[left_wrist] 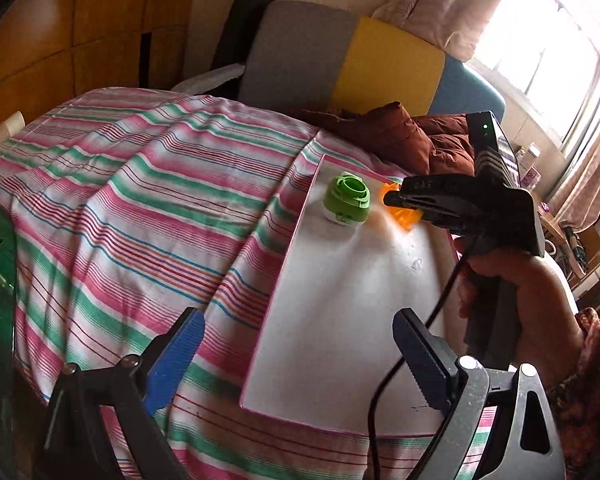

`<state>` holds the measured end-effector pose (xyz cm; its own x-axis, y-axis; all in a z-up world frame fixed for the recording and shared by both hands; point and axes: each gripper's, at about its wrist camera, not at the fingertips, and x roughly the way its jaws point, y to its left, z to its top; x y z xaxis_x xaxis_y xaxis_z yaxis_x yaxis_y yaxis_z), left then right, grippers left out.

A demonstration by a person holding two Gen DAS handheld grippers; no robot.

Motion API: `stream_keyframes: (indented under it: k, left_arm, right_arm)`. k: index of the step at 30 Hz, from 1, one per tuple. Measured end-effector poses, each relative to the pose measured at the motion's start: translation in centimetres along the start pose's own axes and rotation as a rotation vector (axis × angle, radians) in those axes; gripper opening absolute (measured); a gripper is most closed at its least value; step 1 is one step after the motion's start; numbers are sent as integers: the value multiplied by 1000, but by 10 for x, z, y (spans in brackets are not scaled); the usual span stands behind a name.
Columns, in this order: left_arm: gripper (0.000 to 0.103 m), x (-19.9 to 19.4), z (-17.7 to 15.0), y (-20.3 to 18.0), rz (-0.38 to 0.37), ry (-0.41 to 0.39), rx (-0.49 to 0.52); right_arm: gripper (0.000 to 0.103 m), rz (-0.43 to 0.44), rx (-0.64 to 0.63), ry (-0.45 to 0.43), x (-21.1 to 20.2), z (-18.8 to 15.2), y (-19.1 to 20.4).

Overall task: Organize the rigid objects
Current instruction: 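Lower the orange piece into the tray beside the green toy, open right gripper, then move both tools back toward the remaining toys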

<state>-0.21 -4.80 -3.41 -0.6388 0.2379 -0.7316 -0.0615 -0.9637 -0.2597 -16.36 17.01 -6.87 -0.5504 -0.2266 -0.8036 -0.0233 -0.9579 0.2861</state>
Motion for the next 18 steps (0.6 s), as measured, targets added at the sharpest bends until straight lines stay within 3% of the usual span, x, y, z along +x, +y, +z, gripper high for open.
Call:
stream_keyframes:
  k: [9,18]
  left_arm:
    - [96,-4,0,-3,-13,-18,-7]
    - [96,-6,-10,-23,-49,2,28]
  right_arm:
    - [34,45,30,-23,-31,-17,-16]
    - [34,-4,-19,-74,-82,-47,-32]
